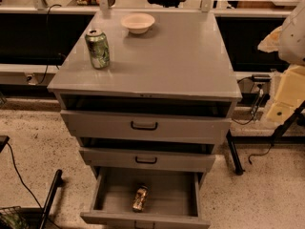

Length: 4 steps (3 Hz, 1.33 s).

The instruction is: Pick orange can from bottom drawer and place on counter

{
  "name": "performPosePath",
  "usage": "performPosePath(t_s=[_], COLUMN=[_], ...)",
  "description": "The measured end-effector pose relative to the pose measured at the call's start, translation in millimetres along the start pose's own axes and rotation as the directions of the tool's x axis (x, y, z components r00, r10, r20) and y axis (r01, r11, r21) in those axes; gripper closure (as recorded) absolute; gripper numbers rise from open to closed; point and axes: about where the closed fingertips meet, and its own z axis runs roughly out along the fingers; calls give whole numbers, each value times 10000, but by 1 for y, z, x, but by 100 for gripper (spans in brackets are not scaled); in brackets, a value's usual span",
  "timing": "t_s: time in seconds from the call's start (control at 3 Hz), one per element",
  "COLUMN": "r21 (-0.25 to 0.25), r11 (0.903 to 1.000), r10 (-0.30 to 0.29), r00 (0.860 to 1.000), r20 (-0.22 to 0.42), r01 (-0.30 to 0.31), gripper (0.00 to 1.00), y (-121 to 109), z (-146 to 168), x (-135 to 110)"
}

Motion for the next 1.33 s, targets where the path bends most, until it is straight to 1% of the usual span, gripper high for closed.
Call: performPosePath(t_s=[0.33, 0.67, 1.0, 1.33], r21=[-1, -823, -1241, -1776], r11=[10000, 9939, 9634, 9397], r10=[0, -725, -2315, -2855], r00=[10000, 9973, 9709, 9563], r20=[0, 119, 610, 629], r01=[0, 732, 2375, 2922], gripper=[0, 0, 0, 0], y=[0, 4, 30, 59], z=[0, 41, 88, 119], x=[0, -14, -65, -80])
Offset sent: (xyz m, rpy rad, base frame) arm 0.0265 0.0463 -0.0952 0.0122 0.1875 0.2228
